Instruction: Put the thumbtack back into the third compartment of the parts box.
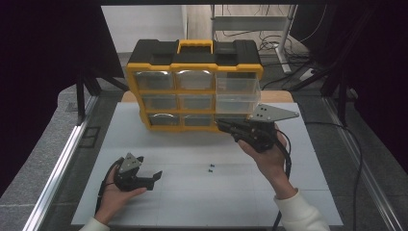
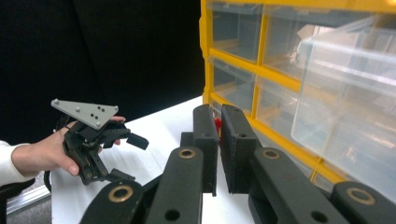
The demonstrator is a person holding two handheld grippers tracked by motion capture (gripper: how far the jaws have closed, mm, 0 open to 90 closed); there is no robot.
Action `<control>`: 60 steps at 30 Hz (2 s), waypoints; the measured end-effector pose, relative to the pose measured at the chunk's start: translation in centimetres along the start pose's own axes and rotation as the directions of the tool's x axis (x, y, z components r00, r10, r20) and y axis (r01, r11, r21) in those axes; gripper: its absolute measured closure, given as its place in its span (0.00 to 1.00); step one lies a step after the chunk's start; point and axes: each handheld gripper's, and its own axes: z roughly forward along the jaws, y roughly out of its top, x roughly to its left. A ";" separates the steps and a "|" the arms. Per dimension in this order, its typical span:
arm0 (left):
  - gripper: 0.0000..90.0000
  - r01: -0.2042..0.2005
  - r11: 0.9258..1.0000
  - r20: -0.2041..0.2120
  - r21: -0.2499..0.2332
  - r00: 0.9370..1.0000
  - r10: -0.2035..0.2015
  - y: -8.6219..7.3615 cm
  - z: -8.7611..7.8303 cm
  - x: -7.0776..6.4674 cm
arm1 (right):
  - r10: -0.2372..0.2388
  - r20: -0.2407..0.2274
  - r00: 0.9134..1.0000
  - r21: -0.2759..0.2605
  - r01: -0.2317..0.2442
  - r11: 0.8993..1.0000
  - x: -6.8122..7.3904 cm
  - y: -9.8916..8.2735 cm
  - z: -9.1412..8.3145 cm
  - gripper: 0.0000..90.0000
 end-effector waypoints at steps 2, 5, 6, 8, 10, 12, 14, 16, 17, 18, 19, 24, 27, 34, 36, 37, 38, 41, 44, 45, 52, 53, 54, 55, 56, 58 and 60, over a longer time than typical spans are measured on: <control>0.10 -0.002 1.000 0.001 0.002 1.000 0.002 0.0 0.0 0.0 | -0.002 0.000 1.000 -0.004 0.002 1.000 -0.1 0.4 0.0 0.94; 0.10 0.004 1.000 0.004 0.001 1.000 -0.004 0.0 0.1 -0.1 | 0.001 0.008 1.000 -0.006 -0.001 1.000 -0.2 0.8 -0.1 0.94; 0.10 0.003 1.000 0.004 0.001 1.000 -0.003 0.0 0.1 -0.1 | 0.003 0.003 1.000 -0.011 -0.003 1.000 -0.3 0.9 -0.1 0.94; 0.10 0.003 1.000 0.003 0.003 1.000 -0.003 0.0 0.1 0.0 | 0.008 0.009 1.000 -0.018 -0.008 1.000 -0.6 1.3 -0.1 0.94; 0.10 0.004 1.000 0.004 0.002 1.000 -0.004 0.0 0.1 0.0 | 0.009 0.021 1.000 -0.023 -0.008 1.000 -1.0 1.9 -0.2 0.94; 0.10 0.004 1.000 0.002 0.003 1.000 -0.004 0.0 0.1 0.0 | 0.008 0.023 1.000 -0.027 -0.007 1.000 -1.2 2.3 -0.3 0.94; 0.10 0.004 1.000 0.002 0.002 1.000 -0.004 0.0 0.1 0.0 | 0.015 0.024 1.000 -0.037 -0.014 0.999 -1.5 2.7 -0.4 0.94; 0.10 0.001 1.000 0.001 0.002 1.000 -0.001 0.0 0.1 0.0 | 0.015 0.029 0.999 -0.044 -0.014 0.999 -1.8 3.1 -0.5 0.94; 0.10 0.001 1.000 0.001 0.002 1.000 -0.001 0.0 0.1 0.0 | 0.014 0.034 0.999 -0.049 -0.013 0.999 -1.8 3.4 -0.5 0.94; 0.10 0.001 1.000 0.001 0.002 1.000 -0.001 0.0 0.1 0.0 | 0.012 0.038 0.999 -0.046 -0.010 0.999 -1.9 3.6 -0.6 0.94; 0.10 0.001 1.000 0.000 0.001 1.000 -0.001 0.0 0.1 0.0 | 0.008 0.040 0.999 -0.052 -0.006 0.999 -2.0 3.9 -0.6 0.94; 0.10 0.001 1.000 0.000 0.002 1.000 -0.001 0.0 0.1 0.0 | 0.000 0.064 0.998 -0.050 0.003 0.999 -2.4 5.0 -0.9 0.94; 0.10 0.000 1.000 0.000 0.001 1.000 0.000 0.0 0.1 0.0 | 0.000 0.074 0.997 -0.052 0.003 0.999 -2.8 5.5 -1.0 0.94; 0.10 0.002 1.000 0.000 0.001 1.000 -0.002 0.0 0.0 0.1 | 0.023 0.119 0.993 -0.046 -0.017 0.999 -4.4 6.4 -0.7 0.93; 0.10 0.001 1.000 0.001 0.001 1.000 -0.001 0.0 0.1 0.0 | 0.020 0.135 0.991 -0.021 -0.018 1.000 -4.9 6.6 -0.7 0.93; 0.10 0.001 1.000 0.001 0.001 1.000 -0.001 0.0 0.1 0.0 | 0.026 0.140 0.990 -0.027 -0.023 0.999 -5.2 6.6 -0.5 0.93; 0.10 0.001 1.000 0.001 0.001 1.000 -0.001 0.0 0.1 0.0 | 0.031 0.148 0.988 -0.023 -0.028 0.999 -5.5 6.7 -0.4 0.93; 0.10 0.001 1.000 0.000 -0.001 1.000 -0.001 0.0 0.0 0.1 | 0.034 0.169 0.985 -0.014 -0.032 0.999 -6.2 7.0 -0.1 0.93; 0.10 0.000 1.000 0.000 -0.002 1.000 0.000 0.0 -0.1 0.1 | 0.038 0.185 0.982 -0.006 -0.037 0.999 -6.8 7.2 0.2 0.93; 0.10 0.000 1.000 0.000 -0.002 1.000 0.000 0.0 -0.1 0.1 | 0.038 0.185 0.982 -0.006 -0.037 0.999 -6.8 7.2 0.2 0.93; 0.10 0.002 1.000 0.002 -0.003 1.000 -0.002 0.0 -0.1 0.2 | 0.047 0.211 0.976 0.006 -0.050 0.999 -7.5 7.5 0.4 0.93; 0.10 0.002 1.000 0.001 -0.003 1.000 -0.002 0.0 -0.1 0.1 | 0.042 0.217 0.975 0.010 -0.045 0.999 -7.6 7.4 0.4 0.93; 0.10 0.001 1.000 0.001 -0.003 1.000 -0.001 0.0 -0.1 0.1 | 0.040 0.220 0.975 0.016 -0.044 0.999 -7.7 7.4 0.4 0.93; 0.10 0.001 1.000 0.001 -0.003 1.000 -0.001 0.0 -0.1 0.1 | 0.040 0.220 0.975 0.016 -0.044 0.999 -7.7 7.4 0.4 0.93; 0.10 0.002 1.000 0.001 -0.002 1.000 -0.002 0.0 0.0 0.1 | 0.035 0.241 0.970 0.027 -0.043 0.999 -7.7 7.4 0.4 0.89; 0.10 0.002 1.000 0.001 -0.002 1.000 -0.002 0.0 0.0 0.2 | 0.020 0.253 0.967 0.023 -0.027 0.999 -7.7 7.4 0.6 0.80; 0.10 0.002 1.000 0.000 -0.002 1.000 -0.002 0.0 -0.1 0.2 | -0.050 0.310 0.949 0.052 0.035 0.998 -7.4 7.4 0.9 0.57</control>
